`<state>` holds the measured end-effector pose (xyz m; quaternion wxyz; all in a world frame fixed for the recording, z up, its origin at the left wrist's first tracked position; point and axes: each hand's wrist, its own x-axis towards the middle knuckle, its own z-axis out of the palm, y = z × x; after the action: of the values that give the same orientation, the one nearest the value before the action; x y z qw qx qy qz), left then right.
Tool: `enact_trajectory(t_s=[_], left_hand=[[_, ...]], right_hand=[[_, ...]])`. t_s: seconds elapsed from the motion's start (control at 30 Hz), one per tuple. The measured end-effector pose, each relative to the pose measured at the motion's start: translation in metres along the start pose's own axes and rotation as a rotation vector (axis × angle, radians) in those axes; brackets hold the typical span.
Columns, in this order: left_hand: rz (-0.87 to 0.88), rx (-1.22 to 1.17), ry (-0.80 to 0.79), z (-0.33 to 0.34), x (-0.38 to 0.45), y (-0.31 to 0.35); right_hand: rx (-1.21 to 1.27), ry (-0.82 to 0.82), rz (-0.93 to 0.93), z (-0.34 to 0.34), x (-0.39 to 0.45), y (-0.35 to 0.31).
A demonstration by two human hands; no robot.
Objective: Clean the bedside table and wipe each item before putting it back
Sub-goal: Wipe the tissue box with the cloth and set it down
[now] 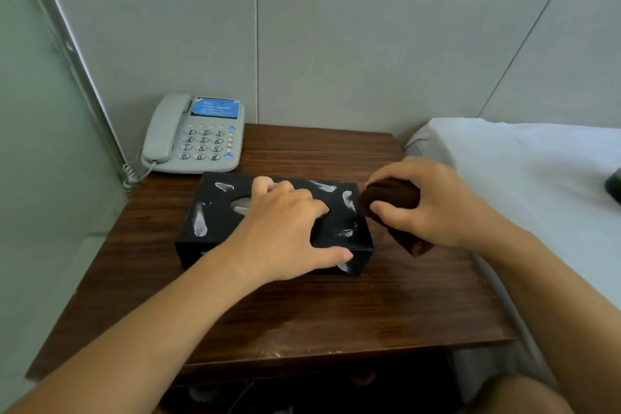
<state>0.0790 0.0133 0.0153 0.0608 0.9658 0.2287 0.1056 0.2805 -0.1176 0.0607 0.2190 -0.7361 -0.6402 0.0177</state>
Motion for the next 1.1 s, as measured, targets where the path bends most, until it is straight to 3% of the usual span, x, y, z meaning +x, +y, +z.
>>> enact_trajectory(t_s=[0.13, 0.37, 0.53, 0.7, 0.77, 1.1], left_hand=[[0.023, -0.016, 0.026, 0.006, -0.002, 0.001], [-0.001, -0.188, 0.042, 0.010, -0.002, 0.002], [0.003, -0.158, 0.036, 0.011, -0.005, 0.000], [0.010, -0.145, 0.054, 0.012, -0.004, 0.002], [0.013, -0.143, 0.082, 0.014, -0.005, 0.002], [0.058, 0.059, 0.190, 0.020, -0.011, 0.004]], right_hand=[[0.013, -0.140, -0.083, 0.023, -0.009, -0.017], [-0.011, -0.245, -0.245, 0.029, 0.006, -0.031], [-0.085, -0.373, -0.178, 0.002, 0.010, -0.010], [-0.105, -0.223, -0.238, 0.020, 0.005, -0.027], [-0.087, -0.266, -0.272, 0.024, -0.002, -0.032], [-0.143, -0.113, -0.077, 0.025, 0.036, -0.001]])
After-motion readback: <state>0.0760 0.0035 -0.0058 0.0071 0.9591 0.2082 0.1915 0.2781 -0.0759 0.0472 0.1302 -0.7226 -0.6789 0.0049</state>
